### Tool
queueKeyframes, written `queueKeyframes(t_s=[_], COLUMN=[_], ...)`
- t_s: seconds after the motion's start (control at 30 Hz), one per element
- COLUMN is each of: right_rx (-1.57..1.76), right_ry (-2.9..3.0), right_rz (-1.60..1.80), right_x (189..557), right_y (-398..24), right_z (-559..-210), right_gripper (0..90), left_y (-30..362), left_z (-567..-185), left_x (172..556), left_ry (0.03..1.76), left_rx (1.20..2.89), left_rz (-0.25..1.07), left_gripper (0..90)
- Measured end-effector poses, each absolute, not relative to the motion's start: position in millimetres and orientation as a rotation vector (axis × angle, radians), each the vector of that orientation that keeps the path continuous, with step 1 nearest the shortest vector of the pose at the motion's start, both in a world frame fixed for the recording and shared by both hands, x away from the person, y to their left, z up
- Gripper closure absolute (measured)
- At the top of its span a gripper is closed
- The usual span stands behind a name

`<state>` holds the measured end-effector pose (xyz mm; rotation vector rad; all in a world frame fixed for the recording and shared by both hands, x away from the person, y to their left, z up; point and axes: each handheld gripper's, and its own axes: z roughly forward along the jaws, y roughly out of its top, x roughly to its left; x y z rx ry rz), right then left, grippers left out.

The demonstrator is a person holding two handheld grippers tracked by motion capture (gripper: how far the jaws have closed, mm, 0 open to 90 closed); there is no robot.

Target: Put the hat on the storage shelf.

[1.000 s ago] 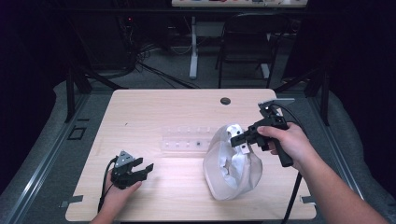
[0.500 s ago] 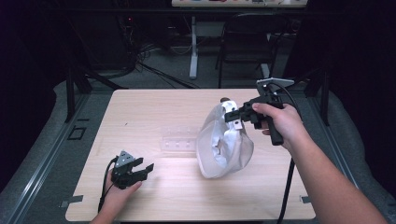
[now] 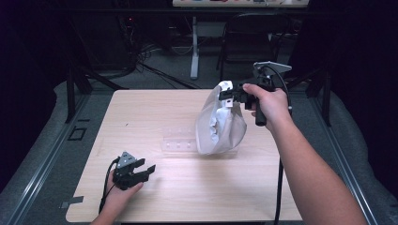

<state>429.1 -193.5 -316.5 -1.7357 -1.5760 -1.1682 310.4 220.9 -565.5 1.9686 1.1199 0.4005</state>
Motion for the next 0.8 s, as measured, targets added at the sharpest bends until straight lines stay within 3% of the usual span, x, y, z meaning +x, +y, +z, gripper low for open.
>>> queueKeyframes(t_s=[0.5,0.8], right_rx=[-1.843,-1.845], right_ry=[-1.518,-1.498], right_rz=[-1.177,-1.18], right_x=[445,449], right_y=[-195,-188], right_z=[-324,-331], right_gripper=[80.7,80.6], left_y=[207,144], left_z=[-564,-536], left_x=[310,315], left_ry=[1.078,0.885], left_rx=[1.991,2.009], left_rz=[0.383,0.405], left_gripper=[44.1,43.0])
